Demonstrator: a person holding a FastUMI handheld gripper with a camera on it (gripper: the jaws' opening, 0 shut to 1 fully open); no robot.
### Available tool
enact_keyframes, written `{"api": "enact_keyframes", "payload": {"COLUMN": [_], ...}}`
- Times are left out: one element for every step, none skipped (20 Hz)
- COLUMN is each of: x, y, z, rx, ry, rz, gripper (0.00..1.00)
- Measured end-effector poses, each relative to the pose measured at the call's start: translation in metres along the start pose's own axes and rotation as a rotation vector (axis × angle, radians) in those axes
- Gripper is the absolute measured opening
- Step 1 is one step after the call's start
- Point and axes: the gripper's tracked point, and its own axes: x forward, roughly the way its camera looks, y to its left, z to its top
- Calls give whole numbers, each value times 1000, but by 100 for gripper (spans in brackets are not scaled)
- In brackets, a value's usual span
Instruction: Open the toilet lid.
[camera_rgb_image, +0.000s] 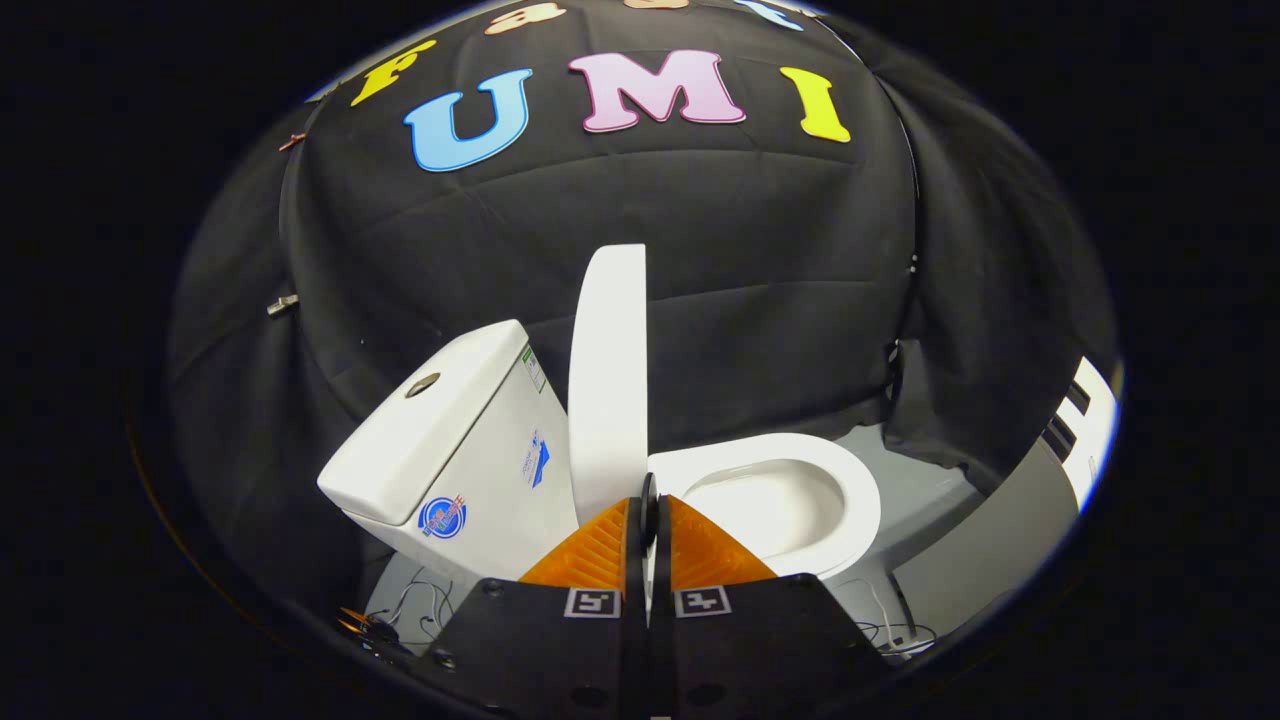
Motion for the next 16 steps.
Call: {"api": "enact_keyframes", "payload": {"x": [-1,-2,-3,-3,-3,-2,-1,-3,-2,-4,-4,-4,-4,-2,-1,-1], "y": [2,6,12,18,22,25,27,31,35,40,44,49,53,56,59,64], "z": [1,1,1,1,0,1,1,0,0,-1,-2,-2,-2,-3,-4,-4], "rx": [-15,-24,-27,-30,-37,-45,-52,-58,-67,-73,-84,-97,-113,-130,-137,-144], "ry": [-12,-19,-28,-34,-36,-41,-46,-51,-57,-65,-72,-82,-99,-113,-118,-128], "rz": [-21,-31,-31,-31,-35,-44,-52,-56,-61,-62,-65,-67,-72,-81,-88,-94], "gripper": [5,5,5,5,5,5,5,5,6,6,6,6,6,6,6,6]}}
